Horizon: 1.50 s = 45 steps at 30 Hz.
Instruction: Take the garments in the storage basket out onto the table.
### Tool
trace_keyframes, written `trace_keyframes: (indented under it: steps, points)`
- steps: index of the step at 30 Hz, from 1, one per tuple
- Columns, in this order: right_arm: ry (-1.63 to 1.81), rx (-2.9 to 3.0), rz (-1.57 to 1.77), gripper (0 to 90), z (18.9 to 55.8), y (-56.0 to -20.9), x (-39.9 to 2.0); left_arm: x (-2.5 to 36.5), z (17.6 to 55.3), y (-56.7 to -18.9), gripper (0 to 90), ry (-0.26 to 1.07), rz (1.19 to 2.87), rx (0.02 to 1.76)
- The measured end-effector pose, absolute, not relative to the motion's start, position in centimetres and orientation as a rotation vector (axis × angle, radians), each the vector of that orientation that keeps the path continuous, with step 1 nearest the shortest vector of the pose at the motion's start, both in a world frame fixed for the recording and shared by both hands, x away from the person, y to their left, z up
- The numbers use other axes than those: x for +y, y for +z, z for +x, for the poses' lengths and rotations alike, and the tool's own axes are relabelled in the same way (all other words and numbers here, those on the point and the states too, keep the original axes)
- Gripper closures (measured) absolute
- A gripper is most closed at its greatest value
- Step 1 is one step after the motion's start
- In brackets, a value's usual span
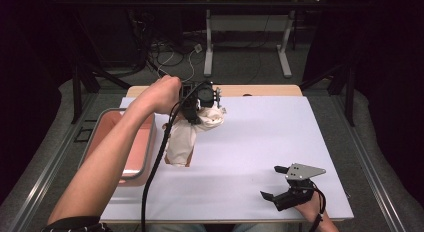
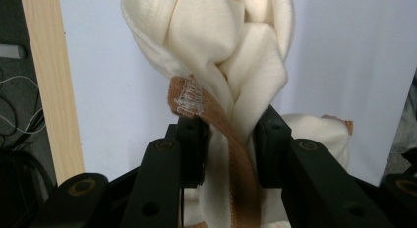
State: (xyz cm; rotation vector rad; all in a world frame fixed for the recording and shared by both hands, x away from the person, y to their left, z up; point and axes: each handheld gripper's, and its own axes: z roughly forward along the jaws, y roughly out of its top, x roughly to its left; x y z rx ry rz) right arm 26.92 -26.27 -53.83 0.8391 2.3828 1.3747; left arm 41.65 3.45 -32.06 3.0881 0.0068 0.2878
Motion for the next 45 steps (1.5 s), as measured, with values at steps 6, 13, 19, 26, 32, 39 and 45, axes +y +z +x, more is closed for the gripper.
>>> trace_keyframes:
  steps: [6,13,19,26,32,39,45]
  points:
    - [1.372,2.385,0.842,0.5,26.9,-53.8,-26.3,3.0,41.6,-32.4,69.7,0.284,3.076,-0.01]
    - [1.373,2.387,0.841,0.5,26.9,-53.8,-26.3,2.6,41.5,-33.1,69.7,0.268,3.065,-0.003]
    - [1.369,2.388,0.842,0.5,27.0,-53.8,-26.3,2.2,41.5,-33.7,69.6,0.261,3.062,-0.007]
    - [1.368,2.39,0.842,0.5,27.0,-53.8,-26.3,1.8,41.6,-34.0,69.6,0.247,3.072,-0.019]
    - [1.372,2.39,0.843,0.6,26.9,-53.8,-26.3,1.6,41.5,-34.4,69.6,0.236,3.052,-0.004]
    - [1.373,2.38,0.842,0.6,27.0,-53.9,-26.3,1.4,41.5,-35.0,69.5,0.227,3.047,0.003]
    - [1.374,2.379,0.849,0.6,27.0,-53.8,-26.3,1.2,41.5,-35.6,69.5,0.22,3.044,0.011]
